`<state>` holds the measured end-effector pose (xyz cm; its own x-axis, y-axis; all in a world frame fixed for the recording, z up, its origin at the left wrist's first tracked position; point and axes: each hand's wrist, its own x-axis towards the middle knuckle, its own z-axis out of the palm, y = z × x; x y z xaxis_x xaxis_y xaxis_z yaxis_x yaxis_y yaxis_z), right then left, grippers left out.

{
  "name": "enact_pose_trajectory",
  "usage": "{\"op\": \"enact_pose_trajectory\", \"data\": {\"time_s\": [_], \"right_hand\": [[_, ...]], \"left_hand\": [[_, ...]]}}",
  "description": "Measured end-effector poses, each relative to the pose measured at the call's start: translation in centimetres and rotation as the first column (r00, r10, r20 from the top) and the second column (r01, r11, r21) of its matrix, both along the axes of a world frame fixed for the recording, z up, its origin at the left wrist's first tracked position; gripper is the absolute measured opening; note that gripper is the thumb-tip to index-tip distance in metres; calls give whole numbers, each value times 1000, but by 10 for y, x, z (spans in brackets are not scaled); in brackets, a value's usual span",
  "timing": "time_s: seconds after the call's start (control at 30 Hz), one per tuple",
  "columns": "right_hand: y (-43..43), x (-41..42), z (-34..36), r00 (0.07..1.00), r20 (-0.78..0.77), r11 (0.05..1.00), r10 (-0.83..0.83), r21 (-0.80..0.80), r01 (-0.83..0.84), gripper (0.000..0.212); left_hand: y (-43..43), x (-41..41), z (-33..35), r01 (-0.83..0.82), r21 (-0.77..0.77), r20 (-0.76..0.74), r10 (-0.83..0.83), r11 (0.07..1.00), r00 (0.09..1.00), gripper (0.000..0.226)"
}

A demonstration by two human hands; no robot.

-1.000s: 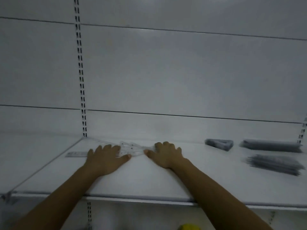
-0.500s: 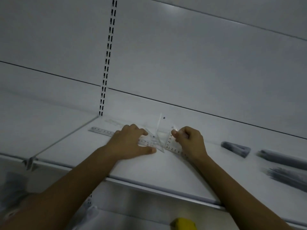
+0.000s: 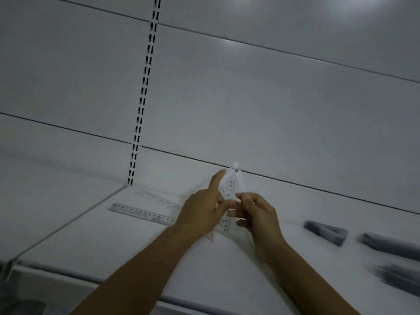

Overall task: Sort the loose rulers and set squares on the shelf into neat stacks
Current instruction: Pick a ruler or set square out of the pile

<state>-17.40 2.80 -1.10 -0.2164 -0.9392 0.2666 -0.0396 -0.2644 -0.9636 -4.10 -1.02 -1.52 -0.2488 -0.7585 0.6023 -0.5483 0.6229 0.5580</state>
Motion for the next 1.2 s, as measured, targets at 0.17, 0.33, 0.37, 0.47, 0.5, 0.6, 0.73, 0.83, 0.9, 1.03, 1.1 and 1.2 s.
{"op": "enact_pose_trajectory", "data": {"time_s": [0.17, 0.33, 0.37, 0.47, 0.5, 0.6, 0.73, 0.83, 0.9, 1.03, 1.1, 1.2], "right_hand": [[-1, -12, 13, 952, 275, 991, -136, 21, 135, 18], [7, -12, 14, 982, 184, 999, 40, -21, -37, 20], [9, -10, 13, 986, 157, 998, 59, -21, -56, 18], [12, -9, 13, 985, 165, 999, 40, -8, -40, 16], [13, -10, 14, 985, 172, 1000, 28, 2, -28, 14], [16, -13, 13, 992, 125, 999, 25, -39, -20, 13], [11, -13, -3, 868, -390, 917, -308, -366, 161, 25], [8, -11, -13, 685, -630, 900, -367, -427, 89, 45], [12, -8, -12, 688, -655, 912, -310, -409, 22, 51], [25, -13, -1, 572, -632, 749, -523, -661, -47, 37], [35, -24, 5, 482, -615, 671, -624, -738, -73, 36], [55, -48, 13, 290, -651, 611, -701, -759, -227, 31]], "left_hand": [[-9, 13, -7, -41, -29, 68, 43, 999, 997, 58], [-6, 11, -7, -52, -104, 5, 53, 993, 999, 58], [-5, 11, -7, -43, -114, -10, 42, 993, 999, 51], [-4, 11, -9, -14, -89, -37, 11, 996, 999, 31], [-4, 11, -9, -1, -61, -57, -3, 998, 998, 29], [1, 10, -7, 72, 23, -209, -65, 997, 976, 28], [7, 7, 7, 233, 215, -505, -96, 949, 858, 36], [7, 7, 10, 291, 286, -591, -71, 913, 804, 30], [7, 9, 12, 333, 325, -639, -53, 885, 767, 29], [16, 11, 23, 483, 346, -747, -75, 804, 660, 32], [24, 12, 25, 575, 357, -773, -113, 737, 625, 35], [42, -2, 28, 662, 443, -671, -267, 604, 692, 33]]}}
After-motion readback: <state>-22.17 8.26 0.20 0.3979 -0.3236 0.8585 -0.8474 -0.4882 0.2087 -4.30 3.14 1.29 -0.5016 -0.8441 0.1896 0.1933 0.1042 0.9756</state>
